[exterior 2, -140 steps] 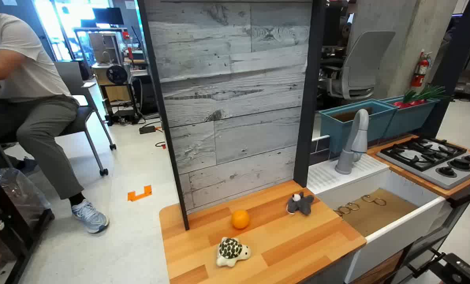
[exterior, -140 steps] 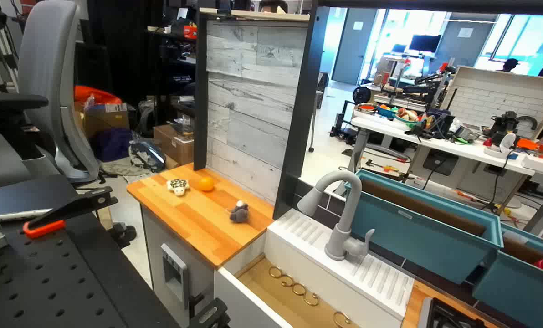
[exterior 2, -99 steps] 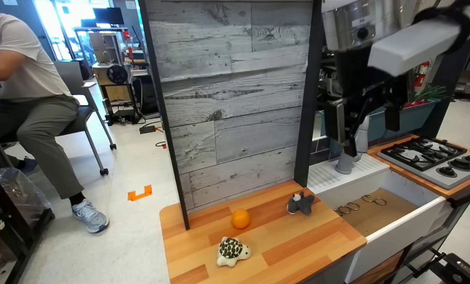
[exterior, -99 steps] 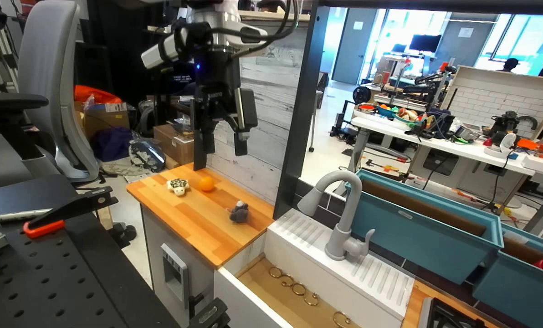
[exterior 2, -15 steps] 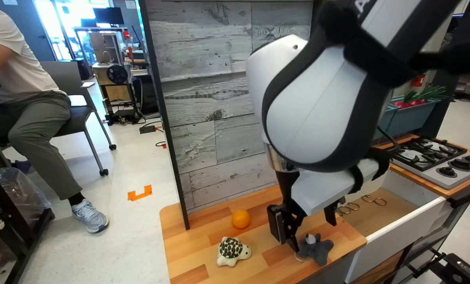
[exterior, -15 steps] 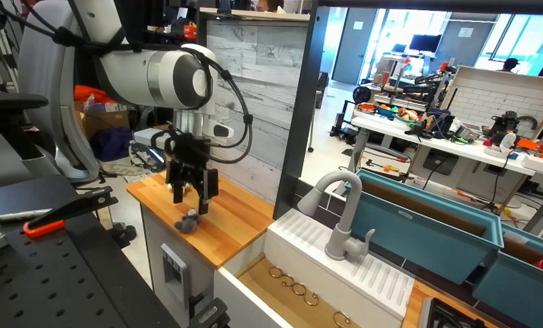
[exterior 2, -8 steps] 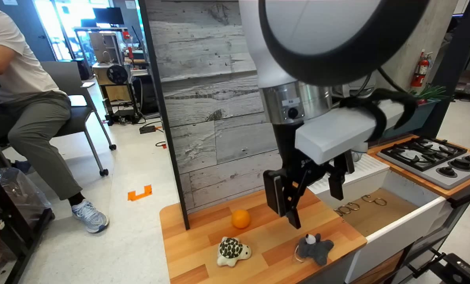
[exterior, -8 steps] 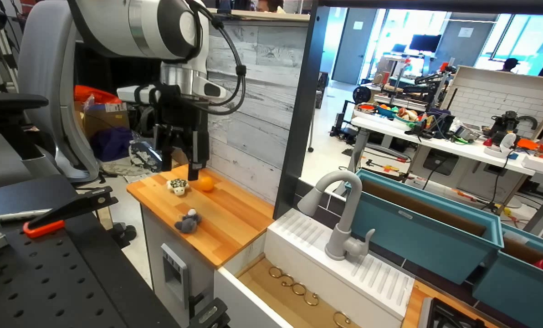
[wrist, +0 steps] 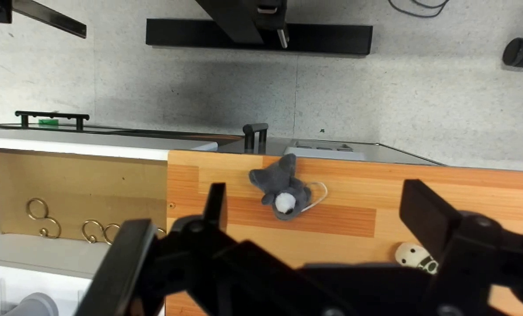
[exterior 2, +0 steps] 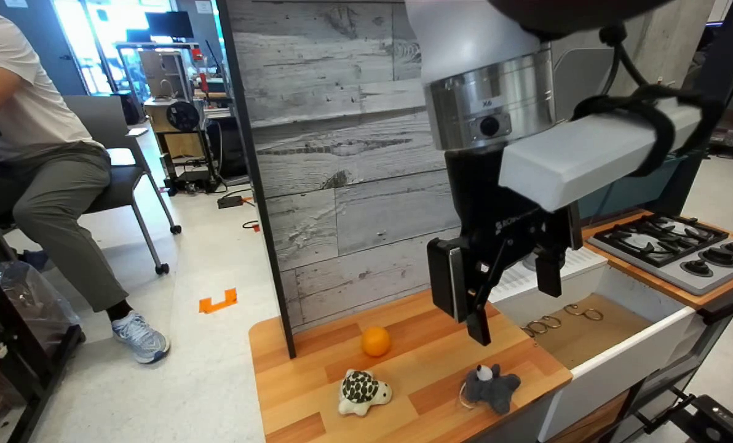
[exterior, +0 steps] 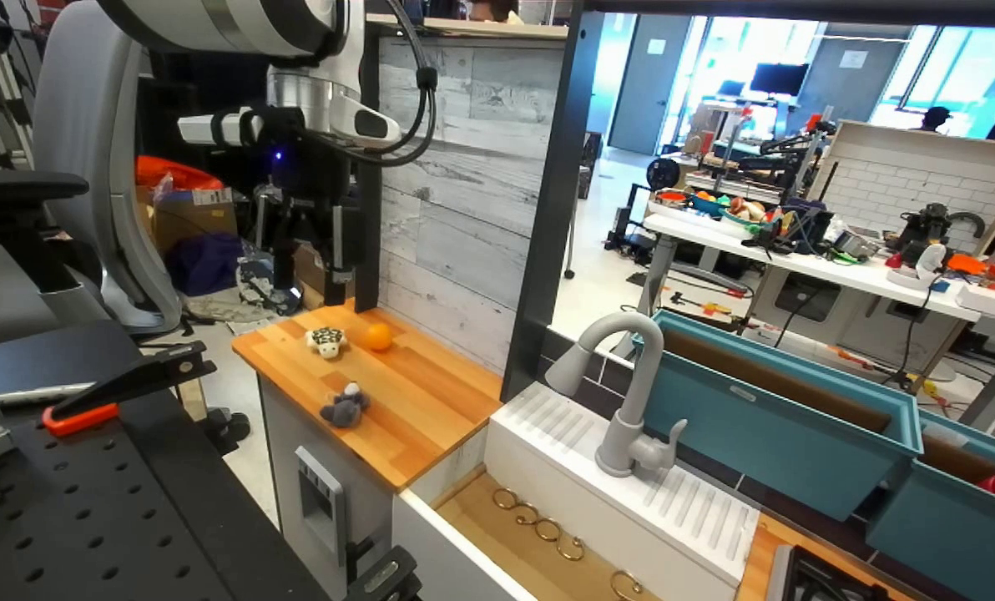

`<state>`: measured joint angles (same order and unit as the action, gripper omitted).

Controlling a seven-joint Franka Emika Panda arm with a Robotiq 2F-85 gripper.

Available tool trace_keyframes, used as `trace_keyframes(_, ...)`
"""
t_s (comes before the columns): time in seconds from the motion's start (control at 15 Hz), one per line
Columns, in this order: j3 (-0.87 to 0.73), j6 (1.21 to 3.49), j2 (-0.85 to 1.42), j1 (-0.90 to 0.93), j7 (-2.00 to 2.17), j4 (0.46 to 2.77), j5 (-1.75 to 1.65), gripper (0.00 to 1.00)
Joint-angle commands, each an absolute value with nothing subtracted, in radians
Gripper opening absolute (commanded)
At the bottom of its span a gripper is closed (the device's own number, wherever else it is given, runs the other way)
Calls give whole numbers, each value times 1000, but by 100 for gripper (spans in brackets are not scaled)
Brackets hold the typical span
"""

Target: Move the grey toy forward

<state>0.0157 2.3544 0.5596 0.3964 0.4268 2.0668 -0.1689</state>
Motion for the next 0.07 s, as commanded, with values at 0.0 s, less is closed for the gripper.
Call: trace_keyframes(0.0,26,2352,564,386,431,2063,-176,100)
